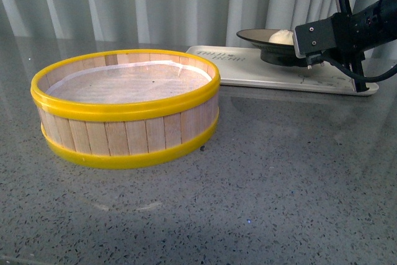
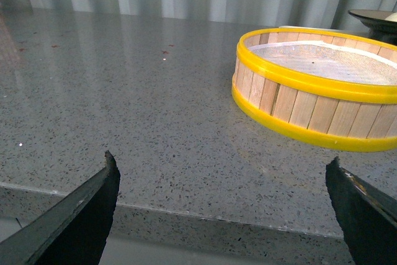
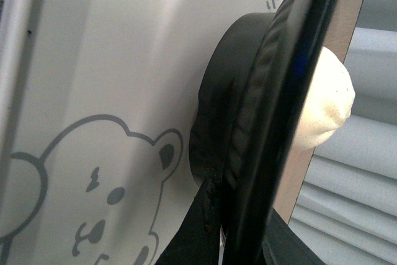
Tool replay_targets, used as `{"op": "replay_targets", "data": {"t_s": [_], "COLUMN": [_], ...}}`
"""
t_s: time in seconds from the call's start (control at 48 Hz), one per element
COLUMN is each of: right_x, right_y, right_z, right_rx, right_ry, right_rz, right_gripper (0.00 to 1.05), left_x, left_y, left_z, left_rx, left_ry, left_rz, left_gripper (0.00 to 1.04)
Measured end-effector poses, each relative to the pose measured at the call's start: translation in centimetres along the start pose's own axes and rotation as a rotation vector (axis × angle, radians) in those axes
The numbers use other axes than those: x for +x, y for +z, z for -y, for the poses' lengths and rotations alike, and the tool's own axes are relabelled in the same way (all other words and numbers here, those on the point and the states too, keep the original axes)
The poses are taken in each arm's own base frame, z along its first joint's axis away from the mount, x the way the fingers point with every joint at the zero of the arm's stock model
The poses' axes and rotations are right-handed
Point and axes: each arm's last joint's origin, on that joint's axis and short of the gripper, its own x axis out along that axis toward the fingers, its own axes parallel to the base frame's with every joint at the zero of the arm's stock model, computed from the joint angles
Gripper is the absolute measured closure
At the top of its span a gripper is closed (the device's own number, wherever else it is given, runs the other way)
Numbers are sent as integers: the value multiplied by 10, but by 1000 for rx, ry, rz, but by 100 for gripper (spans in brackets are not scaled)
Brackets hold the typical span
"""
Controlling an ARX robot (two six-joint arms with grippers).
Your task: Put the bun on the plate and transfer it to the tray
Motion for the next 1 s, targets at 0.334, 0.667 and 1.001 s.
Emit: {"op": "replay_targets", "data": {"t_s": [0.334,0.667,1.001], "right_x": [12,14,-14], "right_y": [-1,-2,16], "right_z": [-6,-8,-10], "right_rx": [2,10,53], "right_ry": [24,34,-13], "right_rz": [1,-25,32], "right_gripper": [102,90,28], "left_x": [0,0,0], "left_y": [0,0,0], "left_z": [0,0,0], "left_rx": [0,0,0], "left_ry": [0,0,0], "left_rz": [0,0,0], "left_gripper": [7,7,7]}}
